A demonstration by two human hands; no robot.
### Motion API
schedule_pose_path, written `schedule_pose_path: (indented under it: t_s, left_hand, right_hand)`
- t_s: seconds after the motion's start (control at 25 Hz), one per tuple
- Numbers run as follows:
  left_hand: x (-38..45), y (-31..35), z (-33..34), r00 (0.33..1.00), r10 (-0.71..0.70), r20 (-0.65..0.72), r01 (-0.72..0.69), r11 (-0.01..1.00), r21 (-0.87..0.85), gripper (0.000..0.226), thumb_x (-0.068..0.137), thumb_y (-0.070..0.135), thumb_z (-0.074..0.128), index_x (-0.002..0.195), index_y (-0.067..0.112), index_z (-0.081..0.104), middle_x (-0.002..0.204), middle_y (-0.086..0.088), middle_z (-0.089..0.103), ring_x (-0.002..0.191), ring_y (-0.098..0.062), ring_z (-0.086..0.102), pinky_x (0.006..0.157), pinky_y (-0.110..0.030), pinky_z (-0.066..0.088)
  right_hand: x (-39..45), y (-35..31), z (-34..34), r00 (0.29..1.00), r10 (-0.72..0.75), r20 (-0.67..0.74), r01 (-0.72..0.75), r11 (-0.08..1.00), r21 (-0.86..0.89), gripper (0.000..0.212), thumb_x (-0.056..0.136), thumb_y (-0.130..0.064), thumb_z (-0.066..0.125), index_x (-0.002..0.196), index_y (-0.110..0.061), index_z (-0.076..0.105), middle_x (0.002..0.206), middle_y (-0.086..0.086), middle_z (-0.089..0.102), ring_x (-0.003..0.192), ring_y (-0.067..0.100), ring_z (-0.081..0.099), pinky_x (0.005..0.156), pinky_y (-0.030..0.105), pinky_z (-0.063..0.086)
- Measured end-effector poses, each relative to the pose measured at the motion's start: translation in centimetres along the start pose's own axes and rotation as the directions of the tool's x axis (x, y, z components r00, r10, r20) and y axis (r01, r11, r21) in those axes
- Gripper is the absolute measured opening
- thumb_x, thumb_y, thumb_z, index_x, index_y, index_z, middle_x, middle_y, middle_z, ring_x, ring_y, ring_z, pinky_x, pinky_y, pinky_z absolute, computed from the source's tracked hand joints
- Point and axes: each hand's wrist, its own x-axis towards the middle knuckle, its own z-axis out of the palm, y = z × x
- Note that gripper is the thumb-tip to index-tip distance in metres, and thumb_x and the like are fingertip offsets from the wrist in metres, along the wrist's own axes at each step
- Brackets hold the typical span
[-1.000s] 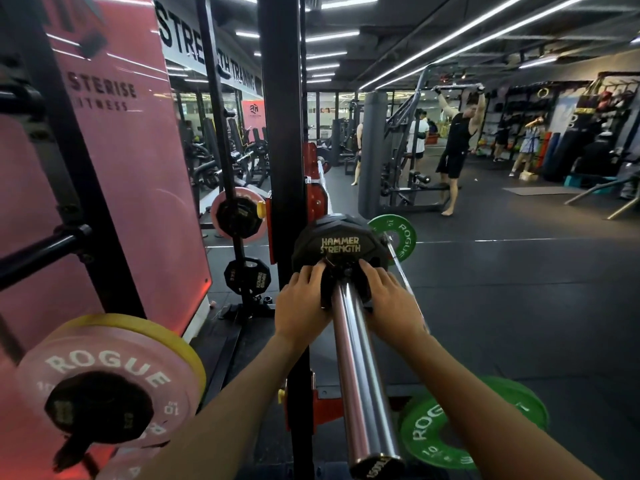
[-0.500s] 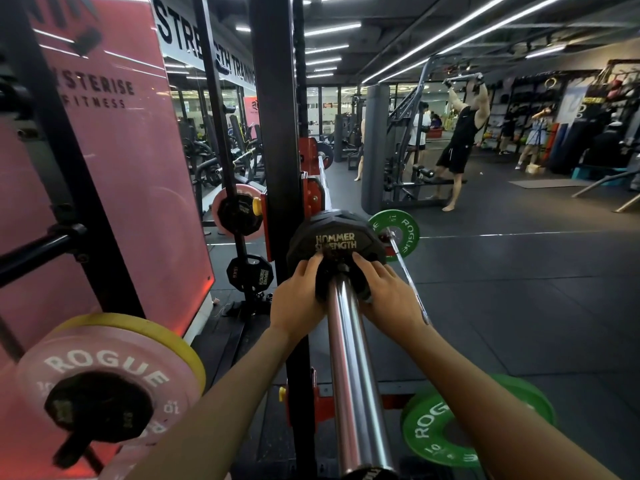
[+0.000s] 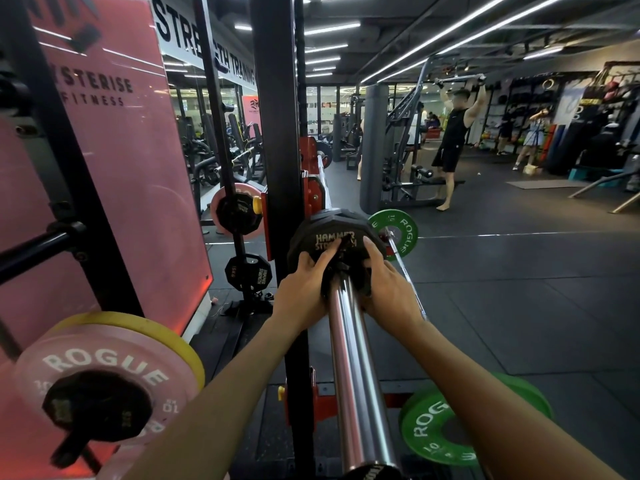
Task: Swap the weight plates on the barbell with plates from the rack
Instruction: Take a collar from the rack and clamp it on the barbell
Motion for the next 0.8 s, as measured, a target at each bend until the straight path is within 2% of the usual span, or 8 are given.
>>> schedule_pose_path:
  t_s: [0.08,0.16,0.24,0.32,0.4,0.64,0.72,0.8]
  left_hand:
    - [-0.1,-0.1,0.0,1.0,0.004,0.007,-0.004,1.0,0.004,0.09,0.088,0.039,0.056,0.149,0.054,-0.007,0.121,-0.011,0.041,0.068,-0.03,0.061,0.068,-0.044,0.056]
    - [-0.2,-0.3,-0.1,1.0,0.007,0.007,-0.007,1.0,0.004,0.09,0.088,0.04,0.056,0.15,0.053,-0.008,0.122,-0.011,0.041,0.068,-0.028,0.061,0.069,-0.042,0.056]
    - [-0.2,-0.3,-0.1,1.0,0.017,0.002,-0.017,1.0,0.008,0.089,0.089,0.041,0.055,0.151,0.052,-0.007,0.125,-0.011,0.041,0.07,-0.028,0.061,0.069,-0.042,0.056]
    - [-0.3,-0.2,-0.1,1.0,0.024,-0.004,-0.024,1.0,0.014,0.088,0.09,0.04,0.056,0.152,0.05,-0.006,0.127,-0.011,0.041,0.072,-0.028,0.061,0.069,-0.042,0.056]
    - [-0.3,-0.2,0.0,1.0,0.022,-0.014,-0.022,0.999,0.025,0.085,0.091,0.038,0.057,0.154,0.046,0.001,0.126,-0.011,0.042,0.069,-0.028,0.061,0.067,-0.042,0.055]
    - [-0.6,-0.3,0.4,0.997,0.047,-0.061,-0.048,0.999,-0.013,0.076,0.087,0.038,0.056,0.153,0.041,0.019,0.122,-0.007,0.046,0.069,-0.027,0.061,0.066,-0.042,0.055]
    - [-0.5,-0.4,0.3,0.997,0.044,-0.063,-0.044,0.999,0.003,0.074,0.084,0.044,0.051,0.152,0.043,0.021,0.12,-0.006,0.047,0.072,-0.027,0.062,0.065,-0.038,0.055]
    - [-0.5,-0.2,0.2,0.996,0.046,-0.071,-0.044,0.999,0.027,0.074,0.08,0.05,0.045,0.15,0.042,0.023,0.117,-0.005,0.047,0.071,-0.027,0.062,0.063,-0.032,0.051]
  right_hand:
    - [0.2,0.3,-0.1,0.998,-0.06,0.028,0.061,0.997,-0.043,0.108,0.077,-0.027,0.076,0.154,-0.029,0.0,0.121,0.003,0.059,0.105,0.025,0.056,0.067,0.042,0.054]
    - [0.6,0.5,-0.2,0.991,-0.121,0.054,0.126,0.986,-0.112,0.111,0.075,-0.032,0.077,0.154,-0.03,-0.001,0.121,0.0,0.055,0.104,0.024,0.053,0.066,0.04,0.053]
    - [1.0,0.5,-0.2,0.987,-0.158,0.019,0.159,0.972,-0.173,0.11,0.071,-0.029,0.08,0.155,-0.023,0.008,0.129,0.002,0.05,0.109,0.026,0.049,0.071,0.042,0.054]
    - [1.3,0.7,0.1,0.977,-0.213,-0.024,0.202,0.951,-0.236,0.109,0.067,-0.025,0.082,0.154,-0.019,0.017,0.145,0.005,0.039,0.117,0.03,0.042,0.086,0.046,0.052]
    - [1.5,0.9,0.3,0.967,-0.251,-0.046,0.228,0.931,-0.287,0.103,0.065,-0.023,0.083,0.15,-0.016,0.026,0.153,0.004,0.033,0.12,0.03,0.039,0.094,0.047,0.047]
    - [0.9,1.9,0.7,0.93,-0.305,-0.205,0.249,0.934,-0.258,0.071,0.061,-0.029,0.085,0.122,-0.007,0.058,0.125,0.007,0.061,0.1,0.027,0.053,0.081,0.042,0.049]
    - [0.8,1.9,0.6,0.925,-0.31,-0.22,0.25,0.932,-0.262,0.066,0.063,-0.029,0.084,0.12,-0.006,0.06,0.122,0.007,0.063,0.097,0.028,0.055,0.078,0.042,0.049]
    - [0.8,1.8,0.4,0.936,-0.309,-0.17,0.258,0.929,-0.265,0.073,0.064,-0.032,0.083,0.126,-0.006,0.055,0.126,0.008,0.059,0.101,0.029,0.055,0.082,0.043,0.05]
